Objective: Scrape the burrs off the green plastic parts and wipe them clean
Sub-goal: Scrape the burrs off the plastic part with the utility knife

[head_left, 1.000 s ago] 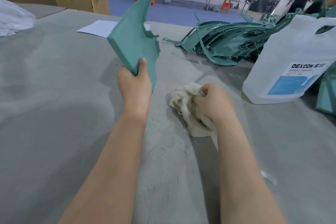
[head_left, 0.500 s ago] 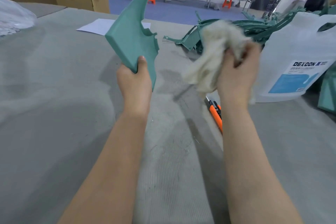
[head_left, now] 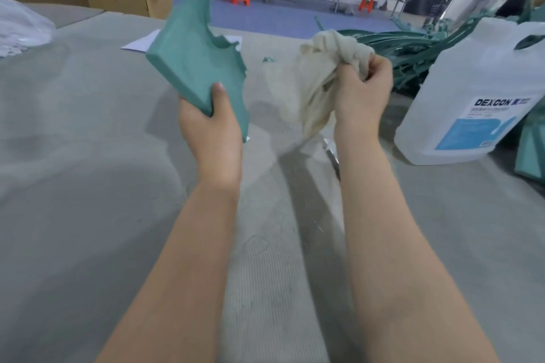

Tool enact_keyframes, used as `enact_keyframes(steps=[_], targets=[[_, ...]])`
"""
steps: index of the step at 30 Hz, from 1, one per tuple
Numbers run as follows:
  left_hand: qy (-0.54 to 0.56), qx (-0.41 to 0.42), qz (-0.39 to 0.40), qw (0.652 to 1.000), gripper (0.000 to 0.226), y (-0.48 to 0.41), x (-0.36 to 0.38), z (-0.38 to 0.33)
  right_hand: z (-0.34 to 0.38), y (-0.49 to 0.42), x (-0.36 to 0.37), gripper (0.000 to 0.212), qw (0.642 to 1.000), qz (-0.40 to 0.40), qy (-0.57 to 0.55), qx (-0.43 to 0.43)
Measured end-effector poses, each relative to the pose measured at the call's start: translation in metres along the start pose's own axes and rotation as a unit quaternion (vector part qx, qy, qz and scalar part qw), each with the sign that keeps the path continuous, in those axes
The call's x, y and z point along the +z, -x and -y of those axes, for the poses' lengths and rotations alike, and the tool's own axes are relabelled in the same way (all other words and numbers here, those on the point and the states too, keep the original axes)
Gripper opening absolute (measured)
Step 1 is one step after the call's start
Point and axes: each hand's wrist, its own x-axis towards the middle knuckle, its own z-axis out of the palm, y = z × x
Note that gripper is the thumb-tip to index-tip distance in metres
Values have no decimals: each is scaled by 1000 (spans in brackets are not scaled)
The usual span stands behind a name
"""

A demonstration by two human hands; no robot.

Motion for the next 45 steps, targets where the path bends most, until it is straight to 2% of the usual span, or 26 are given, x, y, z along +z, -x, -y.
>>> enact_keyframes(steps=[4, 5, 6, 8, 10, 13, 15, 17, 19, 23, 25, 26, 29, 31, 33, 38, 41, 45], targets=[[32, 20, -36, 999, 17, -4, -4, 0, -9, 1, 22, 13, 999, 25, -1, 26], [33, 18, -37, 999, 16, -4, -4, 0, -12, 2, 26, 9, 998, 51, 26, 32], [33, 15, -34, 999, 16, -5, -4, 1, -13, 4, 28, 18, 992, 98, 69, 43], [31, 5, -23, 999, 17, -5, -2, 2, -19, 11, 29, 38, 953, 228, 185, 75], [30, -9, -10, 999, 18, -5, -1, 3, -26, 17, 21, 43, 917, 283, 270, 78], [31, -36, 22, 999, 17, -3, 1, 4, -32, 19, -10, 45, 898, 209, 379, 77], [24, -52, 41, 998, 17, -2, 3, 5, -29, 21, -40, 50, 863, 177, 458, 120], [16, -63, 57, 996, 16, 0, 4, 6, -24, 27, -68, 55, 826, 186, 508, 158], [11, -72, 68, 995, 15, 2, 5, 7, -23, 35, -89, 54, 805, 211, 521, 189], [-11, -70, 75, 995, 14, 4, 6, 8, -32, 40, -103, 30, 779, 233, 542, 212], [-34, -49, 71, 996, 11, 3, 5, 9, -34, 39, -105, 26, 798, 210, 533, 187], [-44, -43, 68, 996, 10, 2, 4, 9, -34, 38, -106, 29, 824, 186, 510, 162], [-56, -47, 67, 995, 10, -2, 1, 9, -24, 36, -101, 35, 918, 108, 377, 63], [-59, -67, 81, 993, 15, -4, -2, 7, -13, 34, -86, 24, 954, 93, 284, 24], [-73, -89, 100, 988, 19, -6, -4, 7, -5, 33, -67, 18, 978, 83, 189, 27], [-196, -14, 95, 976, 20, -17, -16, 10, -13, 31, -36, 14, 992, 76, 61, 75], [-269, 29, 94, 958, 19, -17, -20, 8, -32, 29, -37, 18, 992, 26, 37, 118], [-352, 106, 136, 920, 13, -14, -21, 1, -38, 25, -48, 23, 993, -43, 109, 9]])
